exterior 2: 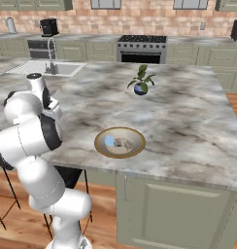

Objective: There are four ice cubes in the ice bowl. Place two ice cubes in each glass of water.

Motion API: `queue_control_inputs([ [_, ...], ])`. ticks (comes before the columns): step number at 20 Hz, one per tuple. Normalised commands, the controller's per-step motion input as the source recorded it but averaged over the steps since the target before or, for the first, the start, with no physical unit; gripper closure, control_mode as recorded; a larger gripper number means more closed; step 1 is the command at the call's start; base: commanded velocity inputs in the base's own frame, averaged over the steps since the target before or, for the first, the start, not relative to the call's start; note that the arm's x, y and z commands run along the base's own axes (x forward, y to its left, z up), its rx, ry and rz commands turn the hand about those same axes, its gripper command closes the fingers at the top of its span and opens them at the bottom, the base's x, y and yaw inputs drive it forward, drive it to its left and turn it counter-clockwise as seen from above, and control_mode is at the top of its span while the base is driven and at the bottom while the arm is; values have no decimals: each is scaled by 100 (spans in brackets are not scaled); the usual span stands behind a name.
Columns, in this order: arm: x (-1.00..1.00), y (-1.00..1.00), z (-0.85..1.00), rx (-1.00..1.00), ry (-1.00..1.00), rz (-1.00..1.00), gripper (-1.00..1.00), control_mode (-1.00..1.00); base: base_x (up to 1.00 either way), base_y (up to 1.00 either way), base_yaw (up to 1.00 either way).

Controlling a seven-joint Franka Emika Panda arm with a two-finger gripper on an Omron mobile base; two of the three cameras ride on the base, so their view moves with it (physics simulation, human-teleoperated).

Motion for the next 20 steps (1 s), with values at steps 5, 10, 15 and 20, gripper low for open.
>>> queue_control_inputs([
  [5,2,12,-5,0,0,0,100,-100,0,0,0],
  [10,0,0,-15,0,0,0,100,-100,0,0,0],
  [15,-8,1,-17,0,0,-1,100,-100,0,0,0],
  [20,-3,3,-7,0,0,-1,100,-100,0,0,0],
])
